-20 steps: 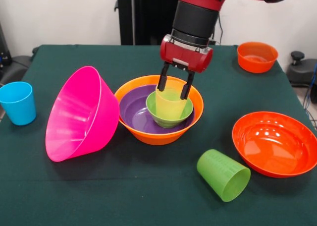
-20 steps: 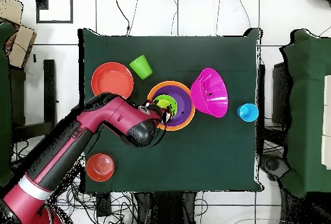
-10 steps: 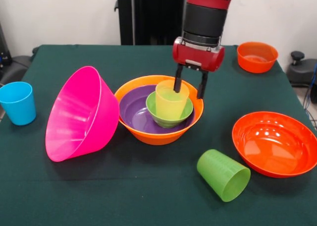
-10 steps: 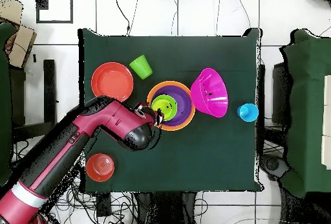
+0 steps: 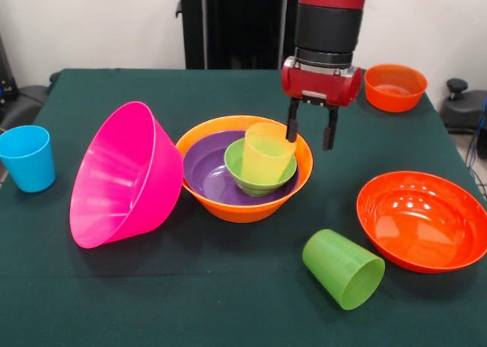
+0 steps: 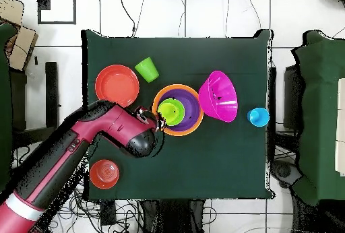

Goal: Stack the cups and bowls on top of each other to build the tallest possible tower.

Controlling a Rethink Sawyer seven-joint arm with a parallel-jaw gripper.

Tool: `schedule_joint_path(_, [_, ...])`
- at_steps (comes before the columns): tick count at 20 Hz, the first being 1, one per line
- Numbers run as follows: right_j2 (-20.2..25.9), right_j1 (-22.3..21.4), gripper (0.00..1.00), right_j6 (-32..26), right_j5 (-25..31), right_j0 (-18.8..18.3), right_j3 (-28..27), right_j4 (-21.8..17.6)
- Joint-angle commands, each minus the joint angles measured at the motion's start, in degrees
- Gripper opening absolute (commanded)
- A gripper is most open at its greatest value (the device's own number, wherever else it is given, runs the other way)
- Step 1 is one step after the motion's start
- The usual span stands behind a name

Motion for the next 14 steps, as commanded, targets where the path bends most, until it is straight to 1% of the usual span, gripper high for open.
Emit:
schedule_joint_path(1, [23.23,-6.04,1.0,7.07,8.45,-0.28,1.55,-5.74])
schedule_joint_path(2, [30.54,-10.54,1.0,6.98,12.86,-1.3,4.66,-9.03])
schedule_joint_path(3, [42.53,-18.23,1.0,6.16,21.3,-4.3,9.93,-13.94])
schedule_joint_path(4, [55.21,-25.91,1.0,4.73,30.1,-9.34,14.92,-18.15])
schedule_joint_path(5, [66.66,-31.74,1.0,3.03,39.77,-15.1,20.22,-21.03])
schedule_joint_path(6, [76.67,-35.78,1.0,1.18,49.46,-20.86,24.73,-22.66])
schedule_joint_path(7, [93.4,-39.84,1.0,-17.77,65.22,-34.27,28.91,-12.42])
schedule_joint_path(8, [109.74,-40.4,1.0,-47.73,84.36,-49.79,22.49,4.83])
schedule_joint_path(9, [111.23,-39.13,1.0,-53.41,88.05,-51.35,18.63,7.73])
schedule_joint_path(10, [110.64,-38.76,1.0,-54.66,88.66,-50.86,17.27,8.45])
schedule_joint_path(12, [110.63,-38.56,1.0,-55.6,88.42,-50.91,16.86,8.75])
schedule_joint_path(14, [105.15,-39.01,1.0,-60.48,84.79,-48.01,15.96,15.66])
